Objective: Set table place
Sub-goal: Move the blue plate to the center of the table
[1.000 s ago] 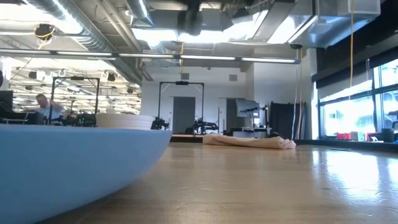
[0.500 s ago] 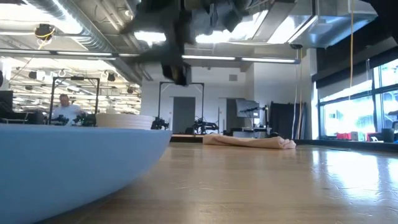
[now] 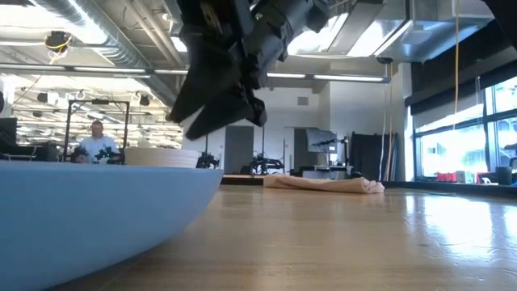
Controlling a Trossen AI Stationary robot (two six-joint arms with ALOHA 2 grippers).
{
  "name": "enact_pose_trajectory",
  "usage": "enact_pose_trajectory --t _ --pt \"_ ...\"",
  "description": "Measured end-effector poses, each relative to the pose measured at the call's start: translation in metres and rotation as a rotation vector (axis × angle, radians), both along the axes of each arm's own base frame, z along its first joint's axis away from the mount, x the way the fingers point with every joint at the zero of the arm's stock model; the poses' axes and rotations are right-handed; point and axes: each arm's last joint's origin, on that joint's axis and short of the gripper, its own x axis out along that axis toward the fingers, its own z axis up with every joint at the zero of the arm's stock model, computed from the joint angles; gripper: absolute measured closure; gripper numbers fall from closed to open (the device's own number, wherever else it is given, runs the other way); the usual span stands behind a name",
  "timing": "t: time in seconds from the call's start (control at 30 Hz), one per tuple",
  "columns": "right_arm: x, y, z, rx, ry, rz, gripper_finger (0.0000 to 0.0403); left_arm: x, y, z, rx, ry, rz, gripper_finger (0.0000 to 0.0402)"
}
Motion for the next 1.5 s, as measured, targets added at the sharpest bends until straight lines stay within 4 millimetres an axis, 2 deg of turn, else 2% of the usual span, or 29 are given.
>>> enact_pose_trajectory --t 0.53,0.9,1.03,1.2,1.4,1.5 --pt "0.0 0.024 -0.005 0.005 -0.033 0.045 0.0235 0.0 0.001 0.0 -0.01 -0.003 0.026 0.0319" --pt "0.0 0.025 -0.006 -0.046 -0.04 0.009 0.0235 0.0 0.001 0.0 -0.01 -0.003 0.027 0.0319" --pt "0.001 0.025 -0.01 -0.047 -0.028 0.005 0.0235 0.0 0.001 0.0 -0.01 -0.003 0.027 0.0319" --pt "0.003 0.03 -0.025 -0.027 0.001 -0.021 0.0235 0.0 0.001 0.0 -0.01 -0.003 0.027 0.0319" --pt "0.006 0.031 -0.026 -0.019 -0.023 -0.02 0.0235 0.0 0.001 0.0 -0.01 -0.003 0.027 0.0319" --pt "0.007 0.031 -0.034 -0.022 -0.012 -0.02 0.0235 0.0 0.001 0.0 -0.01 -0.003 0.027 0.0319"
